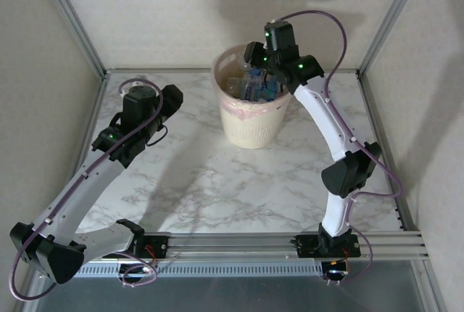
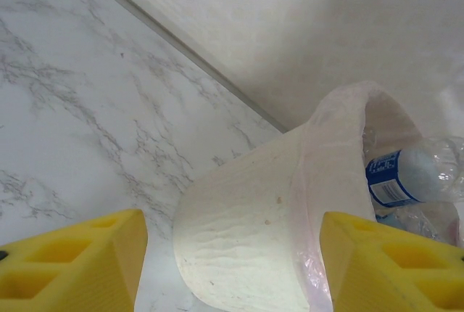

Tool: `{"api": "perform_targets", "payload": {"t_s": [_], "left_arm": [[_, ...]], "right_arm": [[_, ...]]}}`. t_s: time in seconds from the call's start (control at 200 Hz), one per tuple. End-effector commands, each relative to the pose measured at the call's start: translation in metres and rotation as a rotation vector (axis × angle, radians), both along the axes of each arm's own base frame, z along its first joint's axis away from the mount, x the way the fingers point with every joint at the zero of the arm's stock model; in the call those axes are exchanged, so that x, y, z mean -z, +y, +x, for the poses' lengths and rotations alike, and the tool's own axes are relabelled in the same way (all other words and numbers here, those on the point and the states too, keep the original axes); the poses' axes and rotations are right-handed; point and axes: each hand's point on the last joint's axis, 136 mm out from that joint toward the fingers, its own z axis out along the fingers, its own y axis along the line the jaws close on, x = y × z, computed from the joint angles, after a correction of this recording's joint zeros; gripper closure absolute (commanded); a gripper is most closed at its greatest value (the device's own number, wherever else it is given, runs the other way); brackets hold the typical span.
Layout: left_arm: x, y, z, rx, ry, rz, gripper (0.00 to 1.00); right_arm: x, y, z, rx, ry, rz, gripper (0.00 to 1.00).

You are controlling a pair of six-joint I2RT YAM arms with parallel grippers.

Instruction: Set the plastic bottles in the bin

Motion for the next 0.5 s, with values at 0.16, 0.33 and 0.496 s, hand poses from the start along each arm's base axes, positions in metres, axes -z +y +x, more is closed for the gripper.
{"api": "perform_targets", "payload": {"t_s": [0.16, 0.33, 0.496], "left_arm": [[-0.003, 0.005, -0.004, 0.004, -0.019, -0.015, 0.36], [0.000, 0.006, -0.004, 0.004, -0.016, -0.024, 0.35], [0.003, 0.008, -0.005, 0.002, -0.012, -0.023, 0.36]], "right_arm": [[0.025, 0.003, -0.003, 0.011, 0.048, -0.113, 0.61], [0.041, 0.020, -0.010, -0.026, 0.069, -0.174, 0.62], [0.030, 0.041, -0.025, -0.066, 0.033, -0.222, 0.58]]}}
